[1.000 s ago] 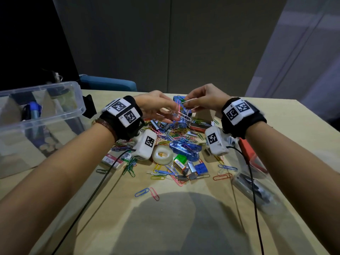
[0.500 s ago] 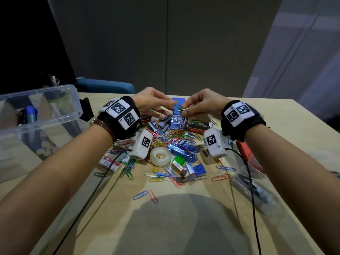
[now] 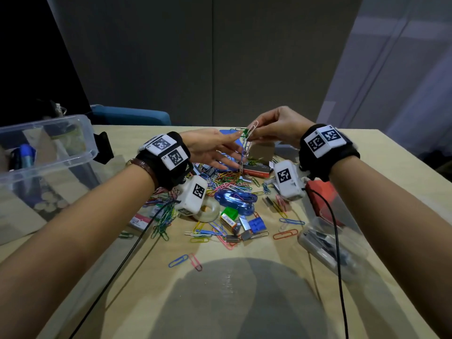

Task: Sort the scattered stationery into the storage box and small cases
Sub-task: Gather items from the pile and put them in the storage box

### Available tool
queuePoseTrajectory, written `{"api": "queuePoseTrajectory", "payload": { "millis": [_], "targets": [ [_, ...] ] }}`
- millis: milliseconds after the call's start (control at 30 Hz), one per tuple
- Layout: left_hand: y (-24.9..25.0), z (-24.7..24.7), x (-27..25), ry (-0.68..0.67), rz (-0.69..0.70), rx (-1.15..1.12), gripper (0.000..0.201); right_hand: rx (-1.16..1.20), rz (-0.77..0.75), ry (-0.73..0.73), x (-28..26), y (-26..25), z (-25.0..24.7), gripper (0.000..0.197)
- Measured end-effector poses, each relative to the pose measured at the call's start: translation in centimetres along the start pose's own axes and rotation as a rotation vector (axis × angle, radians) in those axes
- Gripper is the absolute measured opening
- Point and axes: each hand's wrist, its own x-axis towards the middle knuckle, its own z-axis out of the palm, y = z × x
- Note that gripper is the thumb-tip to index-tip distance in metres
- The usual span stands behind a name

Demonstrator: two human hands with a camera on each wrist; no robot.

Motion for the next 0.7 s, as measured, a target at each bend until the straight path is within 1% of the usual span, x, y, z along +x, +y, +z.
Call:
{"api": "queuePoseTrajectory", "payload": {
  "millis": [67, 100, 233, 267, 333, 367, 467, 533, 600, 700],
  "targets": [
    [0.2, 0.2, 0.2, -0.048, 0.008, 0.085, 0.057, 0.066, -0.012, 0.025, -0.3, -0.1, -0.2, 0.009],
    [0.2, 0.2, 0.3, -0.078, 0.017, 0.136, 0.056, 0.105, -0.02, 0.039, -0.4, -0.1, -0.4, 0.01],
    [0.0, 0.0, 0.6, -0.189, 0.01, 0.267, 0.043, 0.264, -0.045, 0.113, -0.9, -0.7, -1.1, 0.006],
    [-0.1, 0.1, 0.8, -0.183, 0.004, 0.292, 0.035, 0.299, -0.05, 0.13, -0.9, -0.8, -1.4, 0.004],
    [-0.2, 0.0, 1.1, -0.126, 0.001, 0.32, 0.016, 0.332, -0.05, 0.15, -1.0, -1.0, -2.0, 0.003],
    [-0.1, -0.1, 1.3, -0.095, 0.001, 0.319, 0.013, 0.332, -0.052, 0.156, -1.1, -1.1, -2.4, 0.004],
    [0.4, -0.1, 1.7, -0.048, -0.019, 0.356, 0.014, 0.341, -0.06, 0.191, -1.3, -1.2, -3.2, 0.004],
    [0.7, -0.2, 2.1, -0.026, -0.025, 0.381, 0.015, 0.355, -0.066, 0.236, -1.3, -1.2, -3.7, 0.008],
    [1.2, -0.3, 2.5, 0.011, -0.005, 0.271, 0.015, 0.34, -0.062, 0.266, -1.4, -1.1, -4.0, 0.013],
    [2.3, -0.1, 3.3, 0.124, 0.031, 0.068, 0.018, 0.276, -0.011, 0.287, -1.5, -0.9, -3.4, 0.014]
  ]
}}
